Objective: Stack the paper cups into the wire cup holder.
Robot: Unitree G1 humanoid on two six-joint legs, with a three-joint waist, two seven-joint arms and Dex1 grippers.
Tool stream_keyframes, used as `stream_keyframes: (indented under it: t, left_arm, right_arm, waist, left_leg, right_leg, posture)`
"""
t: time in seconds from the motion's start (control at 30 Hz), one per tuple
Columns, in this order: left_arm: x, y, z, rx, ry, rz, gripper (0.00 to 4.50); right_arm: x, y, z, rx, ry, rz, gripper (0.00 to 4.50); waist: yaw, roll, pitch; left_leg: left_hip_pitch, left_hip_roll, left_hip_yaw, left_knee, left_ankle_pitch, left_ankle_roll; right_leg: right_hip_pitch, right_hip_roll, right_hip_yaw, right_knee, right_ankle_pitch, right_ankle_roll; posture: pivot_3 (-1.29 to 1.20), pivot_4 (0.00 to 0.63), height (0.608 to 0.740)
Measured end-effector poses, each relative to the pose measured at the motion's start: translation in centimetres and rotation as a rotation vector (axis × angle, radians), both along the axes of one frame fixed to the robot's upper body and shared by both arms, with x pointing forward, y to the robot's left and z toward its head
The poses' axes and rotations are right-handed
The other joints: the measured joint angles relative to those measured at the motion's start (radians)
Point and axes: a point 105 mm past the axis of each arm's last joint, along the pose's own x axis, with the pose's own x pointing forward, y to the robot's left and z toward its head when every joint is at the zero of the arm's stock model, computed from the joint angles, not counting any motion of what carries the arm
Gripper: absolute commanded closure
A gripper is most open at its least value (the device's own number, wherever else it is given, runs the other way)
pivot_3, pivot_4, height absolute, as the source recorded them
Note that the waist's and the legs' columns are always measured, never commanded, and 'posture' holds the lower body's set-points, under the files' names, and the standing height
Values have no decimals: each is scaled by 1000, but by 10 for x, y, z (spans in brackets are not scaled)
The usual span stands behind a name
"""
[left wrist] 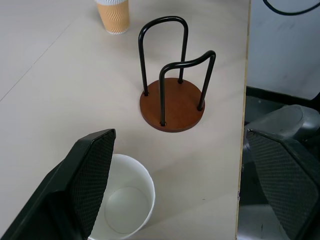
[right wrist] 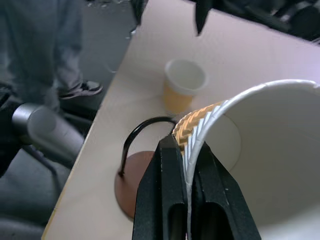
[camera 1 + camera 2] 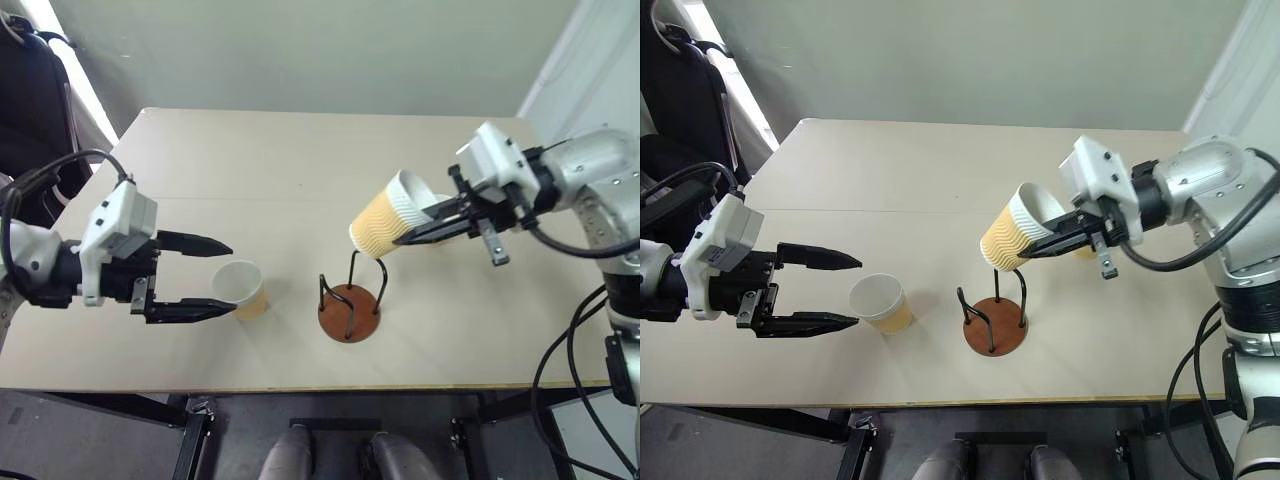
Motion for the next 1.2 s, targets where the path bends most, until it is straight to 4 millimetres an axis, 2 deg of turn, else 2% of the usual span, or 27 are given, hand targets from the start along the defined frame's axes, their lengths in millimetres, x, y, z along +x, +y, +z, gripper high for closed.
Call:
stream_keyframes:
  t: [0.3,0.43,0.57,0.7,1.03,1.1,1.2]
  left_arm:
    - [-3,0,-4,3,9,13,0]
    - [-5,-1,-3,-1,6,14,0]
    - [-4,0,-4,-1,9,28,0]
    - [-5,1,-3,-2,3,34,0]
    - [-5,2,-5,-2,12,38,0]
    - [-5,2,-5,-1,11,38,0]
    - [-6,3,-4,-2,3,43,0]
  right_arm:
    - [-9,14,-26,-55,33,71,4456]
    - [-9,27,-36,-63,40,100,4456]
    - [-4,28,-40,-69,32,85,4456]
    - [0,26,-43,-81,35,69,3606]
    - [1,25,-42,-89,49,69,34]
    - [13,19,-33,-69,42,18,12]
    - [47,-3,-11,-31,-50,-154,12]
  waist:
    - [-2,0,0]
    - [-3,0,0]
    - [-2,0,0]
    - [-2,0,0]
    - [-3,0,0]
    - [-2,0,0]
    - [0,0,0]
  left_leg:
    - [1,1,0,-1,1,-1]
    - [1,1,0,-1,1,-1]
    - [1,1,0,-1,1,-1]
    - [1,1,0,-1,1,-1]
    - [1,1,0,-1,1,-1]
    - [1,1,0,-1,1,-2]
    - [1,1,0,-1,1,-2]
  right_leg:
    - [-1,1,0,1,1,-1]
    - [-1,1,0,1,1,-2]
    - [-1,1,0,1,1,-2]
    - [-1,1,0,1,1,-3]
    - [-1,1,0,1,1,-3]
    - [-1,1,0,1,1,-3]
    - [-1,1,0,1,1,-4]
  posture:
    - [0,150,740]
    - [0,150,740]
    - [0,150,740]
    - [0,150,740]
    - [0,150,740]
    - [0,150,740]
    - [0,150,740]
